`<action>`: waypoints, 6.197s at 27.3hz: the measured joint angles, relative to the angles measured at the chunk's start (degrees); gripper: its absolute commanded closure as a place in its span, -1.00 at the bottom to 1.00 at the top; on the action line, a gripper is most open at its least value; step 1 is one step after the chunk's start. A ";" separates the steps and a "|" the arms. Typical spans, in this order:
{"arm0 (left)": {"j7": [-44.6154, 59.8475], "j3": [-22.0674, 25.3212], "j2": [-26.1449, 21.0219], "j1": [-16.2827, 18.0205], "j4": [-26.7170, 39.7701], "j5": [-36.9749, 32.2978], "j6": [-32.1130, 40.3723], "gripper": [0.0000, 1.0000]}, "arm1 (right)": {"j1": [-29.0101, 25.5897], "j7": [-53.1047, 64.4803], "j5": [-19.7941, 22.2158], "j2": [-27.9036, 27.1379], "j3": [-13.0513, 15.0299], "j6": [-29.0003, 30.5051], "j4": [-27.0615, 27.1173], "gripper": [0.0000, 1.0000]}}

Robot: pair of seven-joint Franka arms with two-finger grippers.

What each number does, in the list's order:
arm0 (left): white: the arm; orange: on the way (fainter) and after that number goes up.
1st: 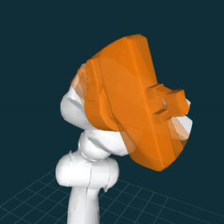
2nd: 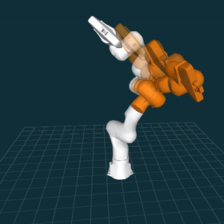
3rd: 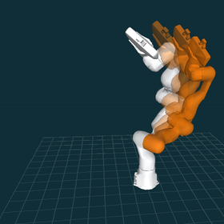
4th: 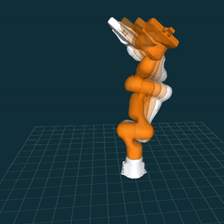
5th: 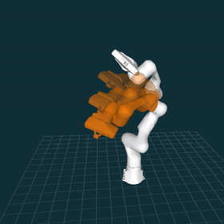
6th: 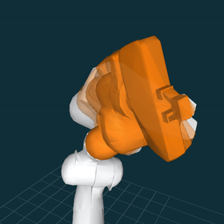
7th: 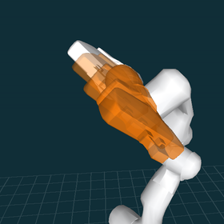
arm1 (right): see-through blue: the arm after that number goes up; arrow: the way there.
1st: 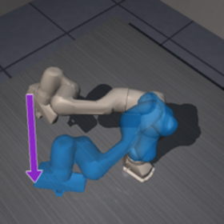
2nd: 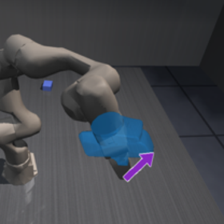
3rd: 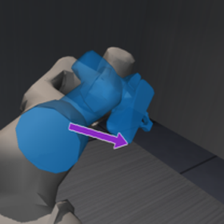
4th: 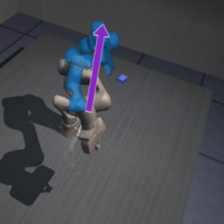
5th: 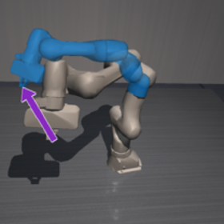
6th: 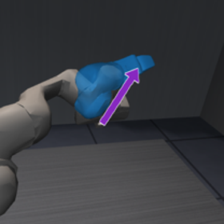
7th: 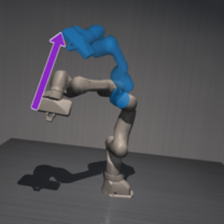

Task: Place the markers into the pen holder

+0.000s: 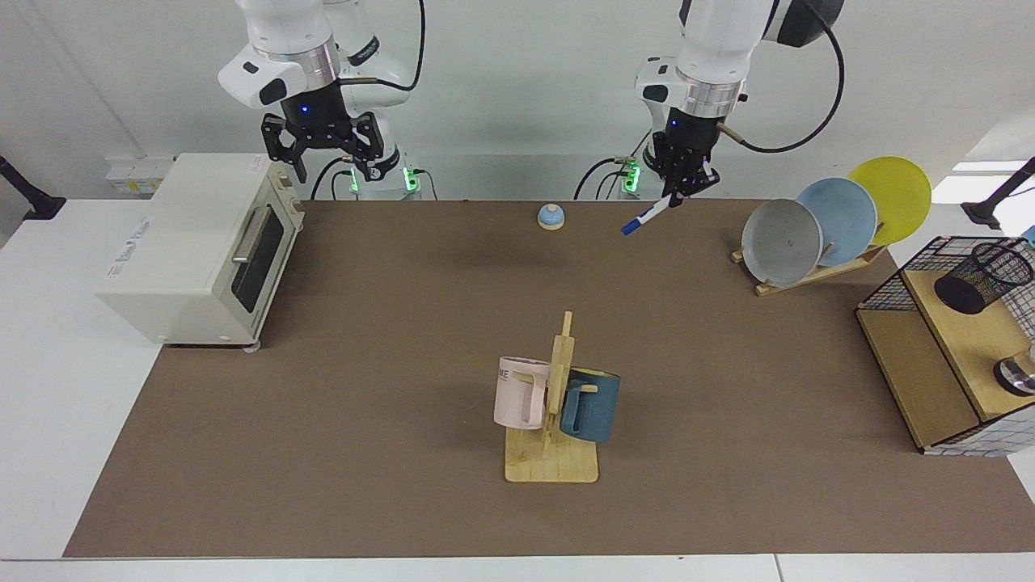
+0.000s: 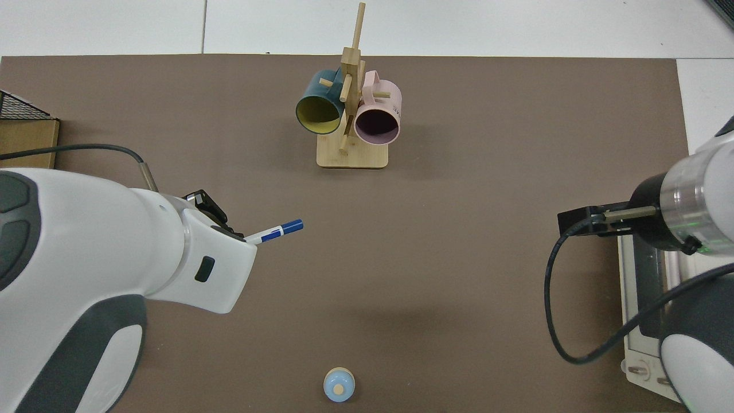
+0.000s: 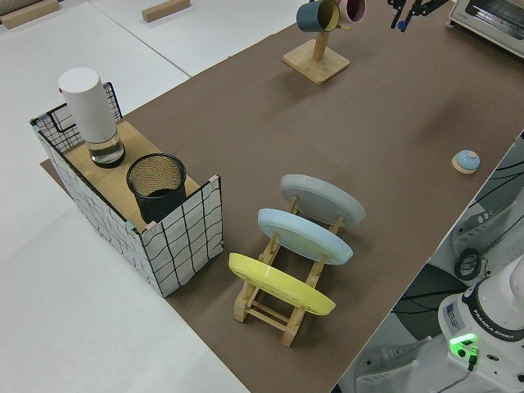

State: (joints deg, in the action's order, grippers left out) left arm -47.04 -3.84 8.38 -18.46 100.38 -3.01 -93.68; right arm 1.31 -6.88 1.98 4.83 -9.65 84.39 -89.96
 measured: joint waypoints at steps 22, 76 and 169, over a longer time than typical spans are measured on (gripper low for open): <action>-19.87 12.28 -3.09 0.16 -11.09 -24.55 5.10 1.00 | -2.14 -14.47 -0.27 -0.18 -0.58 -0.18 0.33 -0.99; -59.75 19.82 -14.42 19.39 -15.90 -40.96 -13.30 1.00 | -2.28 -14.79 -2.50 -0.18 -0.52 -0.18 0.34 -0.99; -53.98 26.48 -20.52 19.46 -4.10 -38.54 -28.12 -0.39 | -2.28 -14.79 -2.52 -0.18 -0.52 -0.18 0.34 -0.99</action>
State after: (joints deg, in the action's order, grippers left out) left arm -101.01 22.63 -12.14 1.00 96.28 -41.55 -121.80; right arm -0.96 -21.67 -0.54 4.65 -10.17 84.21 -89.62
